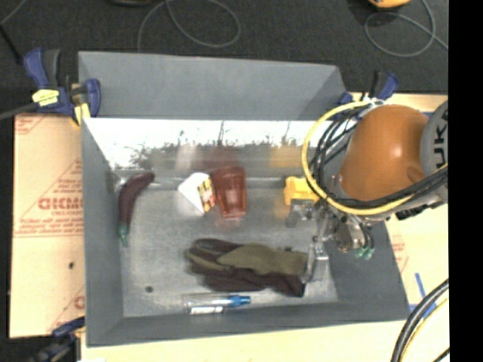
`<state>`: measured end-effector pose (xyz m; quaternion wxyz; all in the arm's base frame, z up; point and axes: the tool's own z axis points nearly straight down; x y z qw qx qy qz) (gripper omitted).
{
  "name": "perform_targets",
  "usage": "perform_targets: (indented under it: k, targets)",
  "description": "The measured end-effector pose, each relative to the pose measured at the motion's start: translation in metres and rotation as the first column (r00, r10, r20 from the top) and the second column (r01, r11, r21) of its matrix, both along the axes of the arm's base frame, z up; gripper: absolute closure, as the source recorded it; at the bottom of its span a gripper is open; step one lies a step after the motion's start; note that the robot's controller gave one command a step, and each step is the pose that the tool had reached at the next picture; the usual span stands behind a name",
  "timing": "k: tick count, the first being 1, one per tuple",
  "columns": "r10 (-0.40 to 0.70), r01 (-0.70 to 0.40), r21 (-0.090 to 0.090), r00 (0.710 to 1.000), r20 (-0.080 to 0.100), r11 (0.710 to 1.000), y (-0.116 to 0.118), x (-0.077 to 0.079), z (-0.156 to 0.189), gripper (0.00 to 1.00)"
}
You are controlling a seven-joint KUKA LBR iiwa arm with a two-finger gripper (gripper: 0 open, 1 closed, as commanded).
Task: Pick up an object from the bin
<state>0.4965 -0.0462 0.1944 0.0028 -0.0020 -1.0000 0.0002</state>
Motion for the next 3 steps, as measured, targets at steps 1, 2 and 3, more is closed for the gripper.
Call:
perform_targets:
  k: [1,2,3]
  targets:
    - [0.002,-0.002,-0.001,1.000,0.009,1.000,0.000,0.001,0.004,0.00]
    - [0.038,-0.038,-0.002,0.999,0.015,0.999,-0.005,-0.004,-0.038,0.00]
    - [0.039,-0.039,-0.001,0.999,0.014,0.999,0.006,-0.003,-0.107,0.00]
